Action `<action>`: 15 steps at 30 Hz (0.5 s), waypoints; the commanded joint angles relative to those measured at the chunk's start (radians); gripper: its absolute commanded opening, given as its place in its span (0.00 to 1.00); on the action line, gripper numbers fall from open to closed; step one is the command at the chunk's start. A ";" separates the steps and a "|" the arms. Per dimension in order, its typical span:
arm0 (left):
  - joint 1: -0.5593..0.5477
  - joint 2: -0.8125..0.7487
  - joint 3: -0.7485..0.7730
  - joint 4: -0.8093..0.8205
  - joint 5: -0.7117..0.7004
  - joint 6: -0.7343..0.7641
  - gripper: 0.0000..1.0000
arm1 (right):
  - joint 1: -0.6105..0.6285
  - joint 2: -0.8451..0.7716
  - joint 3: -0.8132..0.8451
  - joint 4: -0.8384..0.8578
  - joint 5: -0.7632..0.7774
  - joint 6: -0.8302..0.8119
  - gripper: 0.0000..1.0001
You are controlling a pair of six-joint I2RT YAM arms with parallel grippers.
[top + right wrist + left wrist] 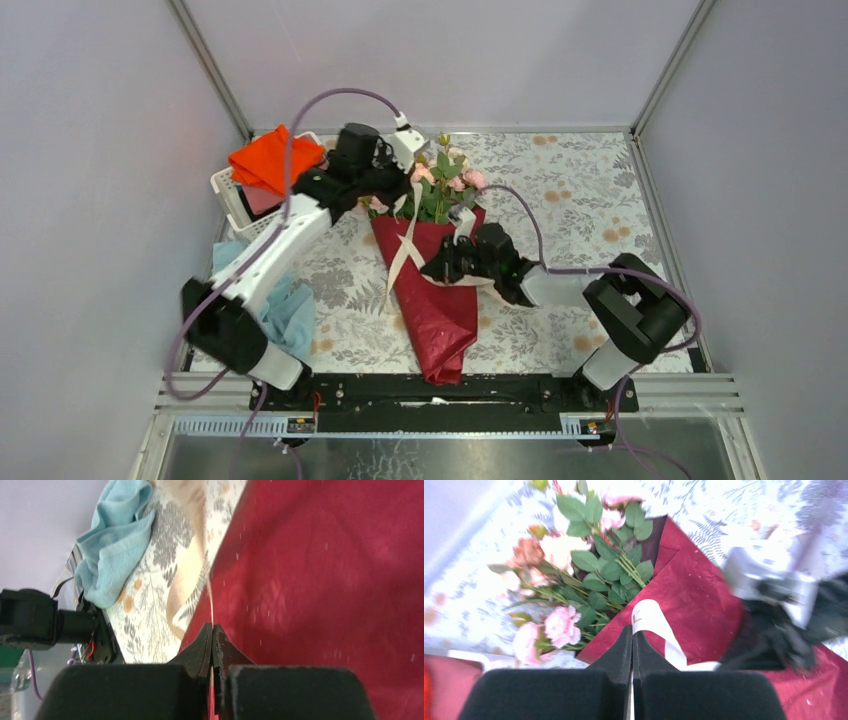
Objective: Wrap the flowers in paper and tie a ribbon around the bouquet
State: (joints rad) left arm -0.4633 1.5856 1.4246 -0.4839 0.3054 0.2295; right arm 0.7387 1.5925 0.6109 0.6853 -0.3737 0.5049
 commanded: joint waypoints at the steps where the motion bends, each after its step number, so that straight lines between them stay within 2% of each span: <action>1: -0.033 -0.135 0.058 -0.265 0.128 0.232 0.00 | -0.013 0.071 0.157 -0.048 -0.003 -0.086 0.00; 4: -0.115 -0.162 0.056 -0.402 0.286 0.318 0.00 | -0.022 0.157 0.274 -0.023 -0.070 -0.060 0.00; 7: -0.211 -0.163 0.074 -0.433 0.322 0.331 0.00 | -0.021 0.251 0.365 0.003 -0.159 0.006 0.00; 12: -0.229 -0.137 0.155 -0.490 0.426 0.364 0.00 | -0.020 0.315 0.410 0.024 -0.166 0.041 0.00; 15: -0.227 -0.128 0.133 -0.408 0.392 0.315 0.00 | -0.017 0.326 0.421 0.031 -0.212 0.057 0.00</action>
State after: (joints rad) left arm -0.6987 1.4616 1.5318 -0.9100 0.6582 0.5503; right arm 0.7200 1.9114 0.9810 0.6716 -0.5056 0.5297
